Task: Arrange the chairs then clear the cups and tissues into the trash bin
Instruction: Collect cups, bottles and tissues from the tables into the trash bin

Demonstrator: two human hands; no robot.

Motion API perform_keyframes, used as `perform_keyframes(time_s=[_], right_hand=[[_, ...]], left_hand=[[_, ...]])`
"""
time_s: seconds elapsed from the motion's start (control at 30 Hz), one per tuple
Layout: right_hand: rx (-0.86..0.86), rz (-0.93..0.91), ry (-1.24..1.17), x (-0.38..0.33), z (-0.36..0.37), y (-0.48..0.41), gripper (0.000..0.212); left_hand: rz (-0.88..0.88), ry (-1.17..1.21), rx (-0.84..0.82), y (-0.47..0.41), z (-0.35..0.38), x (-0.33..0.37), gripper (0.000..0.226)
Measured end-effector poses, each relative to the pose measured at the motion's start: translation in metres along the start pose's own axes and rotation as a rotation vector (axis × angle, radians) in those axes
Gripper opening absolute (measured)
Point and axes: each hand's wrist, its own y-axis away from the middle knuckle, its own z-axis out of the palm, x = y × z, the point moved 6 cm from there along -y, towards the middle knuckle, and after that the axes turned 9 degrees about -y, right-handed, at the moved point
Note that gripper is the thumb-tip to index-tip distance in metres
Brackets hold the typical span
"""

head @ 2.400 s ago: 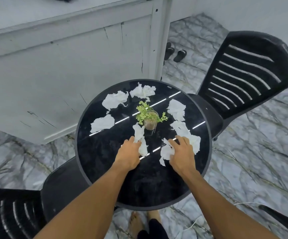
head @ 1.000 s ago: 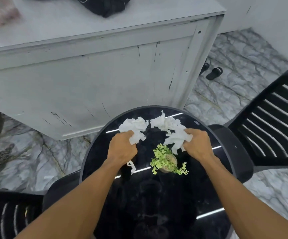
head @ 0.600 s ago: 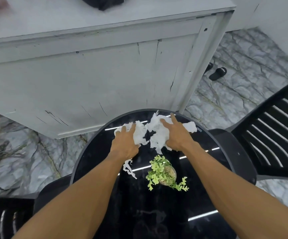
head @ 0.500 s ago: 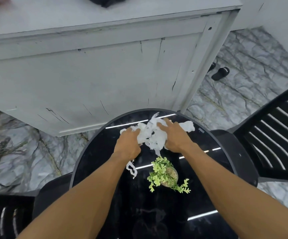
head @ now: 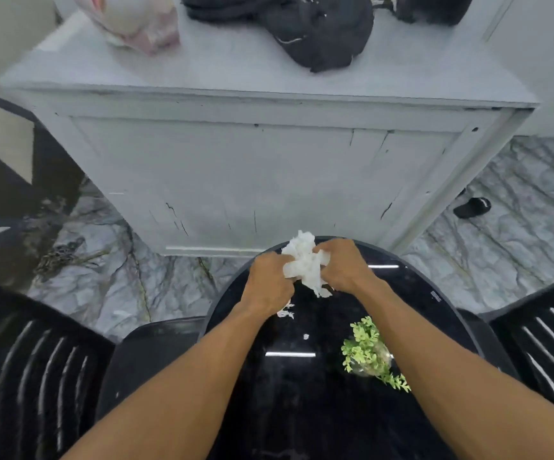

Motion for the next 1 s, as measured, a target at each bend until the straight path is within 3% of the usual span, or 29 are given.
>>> perform_keyframes(time_s=[0.07, 0.17, 0.27, 0.37, 0.47, 0.57, 0.7, 1.0], right_hand=[[-0.01, -0.049, -0.009, -0.042, 0.013, 0.005, 0.016], [-0.044, -0.148, -0.029, -0.115, 0.048, 0.021, 0.009], [-0.126, -0.226, -0.106, -0.195, 0.098, 0.054, 0.007], [-0.239, -0.283, -0.141, -0.271, 0.163, 0.087, 0.005], [-0.346, -0.324, -0.146, -0.339, 0.234, 0.12, 0.028], [-0.457, -0.382, -0.167, -0.405, 0.306, 0.16, 0.029], [-0.633, -0.446, -0.175, -0.476, 0.397, 0.206, 0.019], [-0.787, -0.612, -0.098, -0.564, 0.571, 0.242, 0.05]], left_hand=[[-0.013, 0.004, 0.07, 0.016, -0.044, -0.01, 0.013], [-0.044, 0.017, 0.197, 0.054, -0.116, -0.042, 0.024], [-0.078, -0.03, 0.271, 0.106, -0.186, -0.093, 0.012], [-0.15, -0.039, 0.357, 0.169, -0.252, -0.155, 0.012], [-0.251, -0.019, 0.453, 0.241, -0.312, -0.215, 0.022], [-0.353, -0.026, 0.519, 0.316, -0.361, -0.27, 0.02], [-0.487, -0.073, 0.594, 0.407, -0.411, -0.332, 0.019], [-0.764, -0.013, 0.69, 0.526, -0.459, -0.457, 0.017]])
